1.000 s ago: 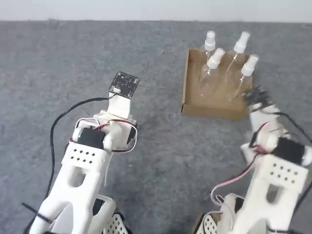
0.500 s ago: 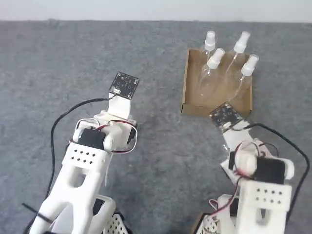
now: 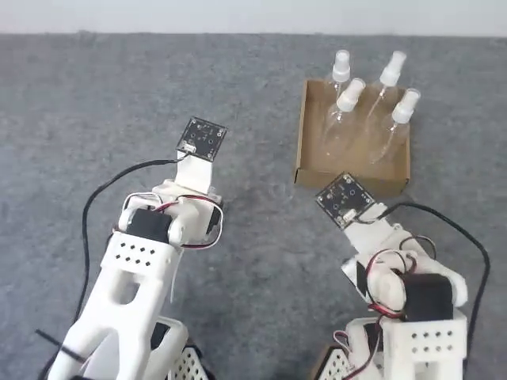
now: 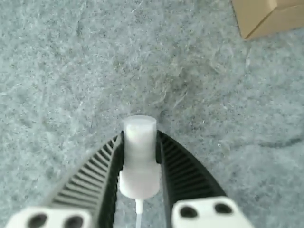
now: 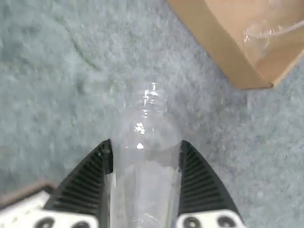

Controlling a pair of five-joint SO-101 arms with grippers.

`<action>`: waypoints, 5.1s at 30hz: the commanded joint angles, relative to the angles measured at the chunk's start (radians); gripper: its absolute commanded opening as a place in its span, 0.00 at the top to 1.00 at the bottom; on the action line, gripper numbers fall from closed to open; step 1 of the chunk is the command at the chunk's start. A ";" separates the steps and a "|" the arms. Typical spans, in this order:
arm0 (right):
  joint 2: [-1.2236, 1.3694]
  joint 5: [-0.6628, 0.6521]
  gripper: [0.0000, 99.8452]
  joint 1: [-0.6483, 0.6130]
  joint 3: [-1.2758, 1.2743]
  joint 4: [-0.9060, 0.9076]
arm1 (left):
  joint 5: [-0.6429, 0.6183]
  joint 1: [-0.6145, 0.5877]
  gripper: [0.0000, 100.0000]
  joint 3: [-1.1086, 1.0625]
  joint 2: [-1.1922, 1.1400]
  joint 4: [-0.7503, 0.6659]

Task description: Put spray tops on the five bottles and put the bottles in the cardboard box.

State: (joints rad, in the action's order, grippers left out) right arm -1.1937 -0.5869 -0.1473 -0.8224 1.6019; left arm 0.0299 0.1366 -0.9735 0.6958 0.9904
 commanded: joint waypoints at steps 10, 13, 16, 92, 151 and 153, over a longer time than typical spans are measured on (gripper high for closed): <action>0.036 0.086 0.99 -0.166 0.003 -0.150 | -0.011 -0.017 0.98 0.061 0.063 -0.020; 0.028 0.167 0.99 -0.168 -0.026 -0.268 | -0.015 -0.097 0.98 0.097 0.146 -0.020; 0.036 0.207 0.99 -0.205 -0.089 -0.415 | -0.034 -0.178 0.98 0.142 0.264 -0.017; -0.254 0.465 0.99 -0.636 -0.698 -1.392 | -0.298 0.160 0.97 -0.018 0.609 -0.107; -0.007 0.474 0.99 -0.418 -0.247 -1.116 | -0.127 -0.018 0.83 -0.274 0.847 -0.086; 0.104 0.499 0.99 -0.420 -0.155 -1.116 | -0.127 -0.011 0.83 -0.277 0.855 -0.083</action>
State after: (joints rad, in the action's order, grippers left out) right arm -1.2321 -0.1235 -0.5800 -1.1492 0.4849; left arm -0.1051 0.1181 -1.2543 1.5075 0.9244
